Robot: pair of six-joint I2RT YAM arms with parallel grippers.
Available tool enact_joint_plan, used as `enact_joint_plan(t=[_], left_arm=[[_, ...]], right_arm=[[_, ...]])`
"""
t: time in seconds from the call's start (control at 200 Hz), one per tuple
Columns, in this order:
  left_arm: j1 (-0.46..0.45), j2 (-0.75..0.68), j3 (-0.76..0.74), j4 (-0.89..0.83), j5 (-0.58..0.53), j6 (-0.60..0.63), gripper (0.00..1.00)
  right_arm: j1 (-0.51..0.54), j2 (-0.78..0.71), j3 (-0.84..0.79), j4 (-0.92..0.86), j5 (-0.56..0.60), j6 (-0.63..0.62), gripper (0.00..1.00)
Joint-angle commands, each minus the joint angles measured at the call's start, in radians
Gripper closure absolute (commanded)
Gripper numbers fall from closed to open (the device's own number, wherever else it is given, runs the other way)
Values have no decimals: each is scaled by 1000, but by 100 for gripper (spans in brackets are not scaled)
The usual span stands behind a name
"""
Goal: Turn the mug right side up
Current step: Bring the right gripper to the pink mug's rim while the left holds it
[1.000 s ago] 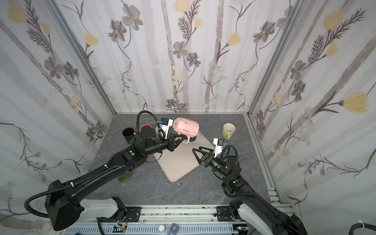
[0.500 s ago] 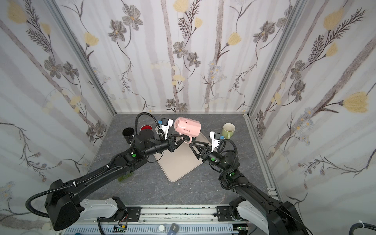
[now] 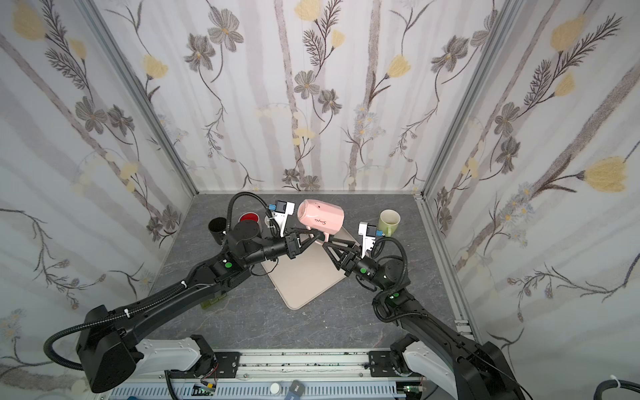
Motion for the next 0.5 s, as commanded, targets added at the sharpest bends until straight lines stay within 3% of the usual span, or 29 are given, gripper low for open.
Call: enact_joint_plan(t=[0.0,0.205,0.495], left_arm=[[-2,-1,15,159,36,-8,100],[0,16,1,226,68,-42,100],[-1,31,0,204,97,-25,100]], right_arm=[[0,16,12,97,-11,21,46],[0,49,50,120,-25,25,50],[0,94,77,177,-73,50,65]])
